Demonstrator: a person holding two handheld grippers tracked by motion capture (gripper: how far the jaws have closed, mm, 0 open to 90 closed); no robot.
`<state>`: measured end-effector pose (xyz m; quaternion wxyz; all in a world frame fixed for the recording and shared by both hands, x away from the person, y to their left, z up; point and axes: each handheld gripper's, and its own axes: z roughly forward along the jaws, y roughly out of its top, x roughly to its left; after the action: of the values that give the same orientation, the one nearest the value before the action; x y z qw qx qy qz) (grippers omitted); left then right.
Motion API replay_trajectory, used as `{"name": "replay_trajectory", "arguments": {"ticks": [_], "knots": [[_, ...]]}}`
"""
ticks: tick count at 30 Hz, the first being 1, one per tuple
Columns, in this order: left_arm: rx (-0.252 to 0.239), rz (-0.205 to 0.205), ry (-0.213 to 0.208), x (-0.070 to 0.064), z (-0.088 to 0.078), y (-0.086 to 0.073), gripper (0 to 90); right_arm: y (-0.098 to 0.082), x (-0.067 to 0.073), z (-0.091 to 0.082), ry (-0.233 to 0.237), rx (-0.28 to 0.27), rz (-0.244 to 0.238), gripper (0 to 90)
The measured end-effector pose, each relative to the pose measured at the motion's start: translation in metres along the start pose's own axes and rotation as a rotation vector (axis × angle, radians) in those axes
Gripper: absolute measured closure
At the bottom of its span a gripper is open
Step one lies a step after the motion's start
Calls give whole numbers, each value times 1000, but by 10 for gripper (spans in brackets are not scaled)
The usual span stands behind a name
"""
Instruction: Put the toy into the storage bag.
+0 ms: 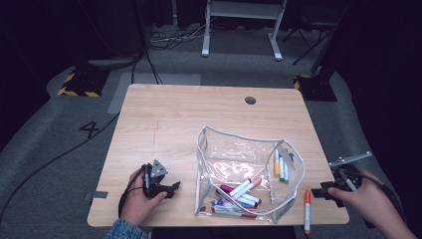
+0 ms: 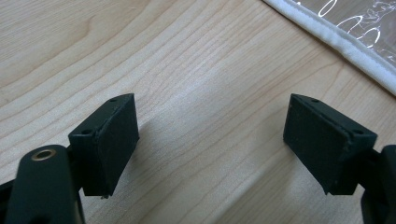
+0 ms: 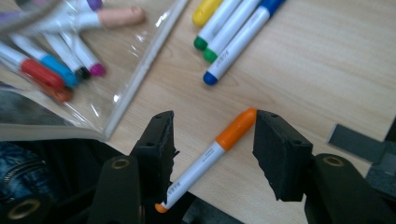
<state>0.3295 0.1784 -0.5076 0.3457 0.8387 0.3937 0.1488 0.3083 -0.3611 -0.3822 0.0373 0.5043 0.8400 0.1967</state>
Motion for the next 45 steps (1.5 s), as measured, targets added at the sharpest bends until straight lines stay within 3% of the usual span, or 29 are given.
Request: {"name": "replay_trajectory", "arguments": {"ticks": [9,16,25,27,35,45], "knots": [[0,-1,0,0,0,0,185,-23,-8,53,0,85,39,494],[0,1,0,0,0,0,185,-33,-11,74,1,131,55,533],[0,1,0,0,0,0,185,-29,-20,73,-99,172,19,765],[0,1,0,0,0,0,185,-29,-22,73,-116,174,5,770],[0,-1,0,0,0,0,185,-28,-24,69,-102,174,11,772],[0,1,0,0,0,0,185,-11,-17,34,-66,110,-24,772]]}}
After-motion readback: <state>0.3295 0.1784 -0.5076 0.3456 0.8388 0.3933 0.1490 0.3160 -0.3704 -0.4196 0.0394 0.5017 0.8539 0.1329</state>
